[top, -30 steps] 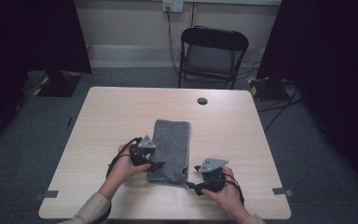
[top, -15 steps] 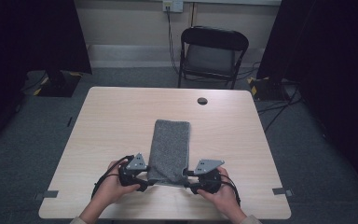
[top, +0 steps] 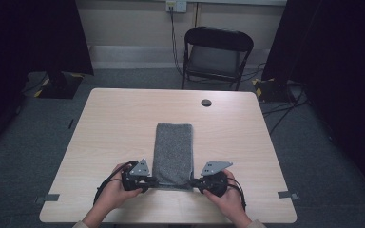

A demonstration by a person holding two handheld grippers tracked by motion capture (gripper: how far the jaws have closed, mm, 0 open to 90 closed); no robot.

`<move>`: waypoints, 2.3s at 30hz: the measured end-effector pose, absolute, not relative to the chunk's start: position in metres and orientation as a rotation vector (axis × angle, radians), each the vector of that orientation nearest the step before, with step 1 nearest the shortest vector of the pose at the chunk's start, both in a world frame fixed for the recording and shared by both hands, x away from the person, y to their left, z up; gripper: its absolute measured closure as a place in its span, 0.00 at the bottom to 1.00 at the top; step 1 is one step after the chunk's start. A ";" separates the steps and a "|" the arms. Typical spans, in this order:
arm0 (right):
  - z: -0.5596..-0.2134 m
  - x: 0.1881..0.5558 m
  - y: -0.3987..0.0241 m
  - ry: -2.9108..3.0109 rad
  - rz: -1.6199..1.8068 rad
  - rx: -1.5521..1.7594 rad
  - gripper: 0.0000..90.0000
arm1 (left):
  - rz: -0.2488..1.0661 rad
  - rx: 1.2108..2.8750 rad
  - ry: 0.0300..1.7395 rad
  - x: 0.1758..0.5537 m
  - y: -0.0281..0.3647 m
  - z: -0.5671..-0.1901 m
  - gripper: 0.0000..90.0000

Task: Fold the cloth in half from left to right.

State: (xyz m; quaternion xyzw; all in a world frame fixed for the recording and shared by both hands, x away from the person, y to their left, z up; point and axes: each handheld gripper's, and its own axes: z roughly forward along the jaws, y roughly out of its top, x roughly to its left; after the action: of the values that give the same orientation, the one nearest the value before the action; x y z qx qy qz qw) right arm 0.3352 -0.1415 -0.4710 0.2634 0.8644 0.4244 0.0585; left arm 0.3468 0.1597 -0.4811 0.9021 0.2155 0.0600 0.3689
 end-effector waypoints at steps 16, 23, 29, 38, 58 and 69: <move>-0.476 0.326 -0.165 2.636 1.306 0.882 0.70 | 0.107 2.205 0.534 0.330 0.164 -0.464 0.64; -0.483 0.332 -0.158 2.611 1.228 0.838 0.67 | 0.144 2.274 0.446 0.334 0.147 -0.480 0.68; -0.492 0.333 -0.142 2.629 1.175 0.757 0.58 | 0.109 2.303 0.457 0.337 0.147 -0.488 0.88; -0.477 0.323 -0.142 2.643 1.253 0.706 0.76 | 0.085 2.227 0.489 0.334 0.160 -0.469 0.99; -0.477 0.343 -0.134 2.549 1.231 0.746 0.36 | 0.210 2.196 0.589 0.352 0.166 -0.472 0.25; -0.497 0.346 -0.128 2.581 1.152 0.685 0.35 | 0.229 2.325 0.523 0.348 0.158 -0.490 0.21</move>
State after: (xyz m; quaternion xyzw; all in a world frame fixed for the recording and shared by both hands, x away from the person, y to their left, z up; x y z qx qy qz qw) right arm 0.3464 -0.1279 -0.4966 0.2340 0.8814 0.3934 0.1164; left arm 0.3481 0.1581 -0.4903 0.9042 0.2032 0.0890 0.3650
